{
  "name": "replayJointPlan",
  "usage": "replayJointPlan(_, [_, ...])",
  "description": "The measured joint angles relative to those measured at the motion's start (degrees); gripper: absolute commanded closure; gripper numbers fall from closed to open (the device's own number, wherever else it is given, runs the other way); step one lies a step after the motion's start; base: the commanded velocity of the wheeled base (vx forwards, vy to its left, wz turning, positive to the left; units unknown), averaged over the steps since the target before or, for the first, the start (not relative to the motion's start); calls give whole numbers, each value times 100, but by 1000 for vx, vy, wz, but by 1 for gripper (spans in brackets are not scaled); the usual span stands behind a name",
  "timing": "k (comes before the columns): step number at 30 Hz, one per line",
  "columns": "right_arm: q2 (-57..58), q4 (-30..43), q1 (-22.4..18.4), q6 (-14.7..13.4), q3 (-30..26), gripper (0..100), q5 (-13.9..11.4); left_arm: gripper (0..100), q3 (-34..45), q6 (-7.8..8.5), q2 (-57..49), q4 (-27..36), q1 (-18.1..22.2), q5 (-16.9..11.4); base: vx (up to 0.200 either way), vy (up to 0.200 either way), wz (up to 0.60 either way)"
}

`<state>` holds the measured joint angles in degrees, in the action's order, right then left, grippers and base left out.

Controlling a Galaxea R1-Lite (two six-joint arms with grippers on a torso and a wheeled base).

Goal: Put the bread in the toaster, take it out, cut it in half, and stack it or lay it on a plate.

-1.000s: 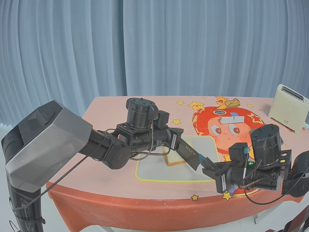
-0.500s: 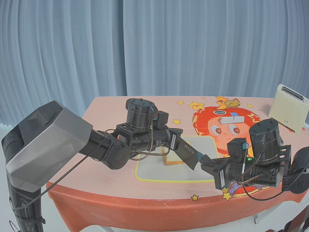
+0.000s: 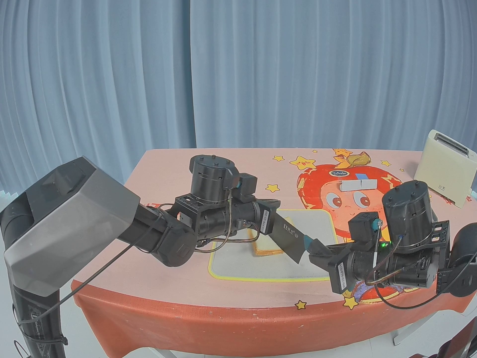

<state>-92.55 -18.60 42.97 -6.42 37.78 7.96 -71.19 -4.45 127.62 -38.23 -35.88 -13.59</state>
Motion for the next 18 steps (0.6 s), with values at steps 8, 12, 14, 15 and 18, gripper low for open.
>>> replayJointPlan(8, [-15, -26, 201, 191, 22, 100, 383, 100, 217, -9, -411, -37, 24, -4, 0, 0, 0])
replayJointPlan(12, [-15, 18, 289, 211, 54, 100, 438, 100, 276, -9, -563, -48, 27, -6, 0, 0, 0])
replayJointPlan(14, [-20, 29, 315, 211, 65, 100, 517, 100, 317, -9, -592, -55, 27, -4, 0, 0, 0])
replayJointPlan(15, [-22, 29, 325, 211, 67, 100, 563, 100, 347, -9, -603, -55, 24, -6, 0, 0, 0])
replayJointPlan(18, [-34, 40, 352, 235, 74, 100, 660, 100, 402, -4, -616, -57, 7, -4, 0, 0, 0])
